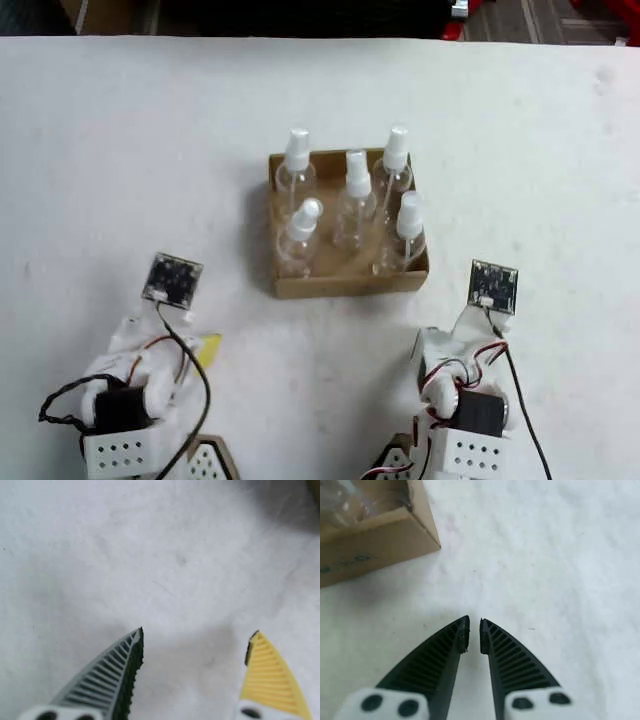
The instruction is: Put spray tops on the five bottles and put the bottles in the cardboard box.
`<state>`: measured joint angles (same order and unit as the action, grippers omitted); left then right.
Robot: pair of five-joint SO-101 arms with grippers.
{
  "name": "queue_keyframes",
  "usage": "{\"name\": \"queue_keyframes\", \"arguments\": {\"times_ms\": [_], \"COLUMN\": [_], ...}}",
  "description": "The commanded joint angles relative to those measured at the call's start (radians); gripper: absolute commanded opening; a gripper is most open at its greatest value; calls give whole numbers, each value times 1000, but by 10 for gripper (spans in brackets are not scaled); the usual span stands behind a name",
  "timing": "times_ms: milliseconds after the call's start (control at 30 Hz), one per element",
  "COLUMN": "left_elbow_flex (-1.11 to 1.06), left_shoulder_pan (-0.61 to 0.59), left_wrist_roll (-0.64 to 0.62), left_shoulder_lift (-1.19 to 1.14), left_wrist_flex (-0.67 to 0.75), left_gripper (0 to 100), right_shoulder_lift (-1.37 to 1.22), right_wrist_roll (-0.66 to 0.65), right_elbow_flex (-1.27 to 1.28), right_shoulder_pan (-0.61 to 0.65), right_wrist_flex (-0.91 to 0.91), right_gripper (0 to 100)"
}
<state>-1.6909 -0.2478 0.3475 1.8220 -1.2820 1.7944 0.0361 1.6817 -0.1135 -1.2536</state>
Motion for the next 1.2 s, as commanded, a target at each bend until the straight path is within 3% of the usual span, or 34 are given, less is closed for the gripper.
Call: {"name": "queue_keyframes", "arguments": {"times_ms": [0,100,133,200,267,533,1167], "left_elbow_flex": [-2,-2,-2,-2,-2,-2,-2], "left_shoulder_pan": [-1,-1,-1,-2,-2,54,59], "left_wrist_roll": [-238,-325,-342,-364,-367,-367,-367], "left_shoulder_lift": [1,1,1,1,1,1,1], "left_wrist_flex": [-5,-3,-3,-3,-3,-3,-2], "left_gripper": [198,22,15,54,16,23,23], "right_shoulder_lift": [7,7,7,7,7,7,7], "right_wrist_roll": [-12,-12,-12,-12,-12,-12,-12], "right_elbow_flex": [9,9,9,9,9,9,9], "right_shoulder_pan": [-12,-12,-12,-12,-12,-12,-12], "right_wrist_flex": [-13,-13,-13,-13,-13,-13,-13], "right_gripper": [16,16,16,16,16,16,16]}}
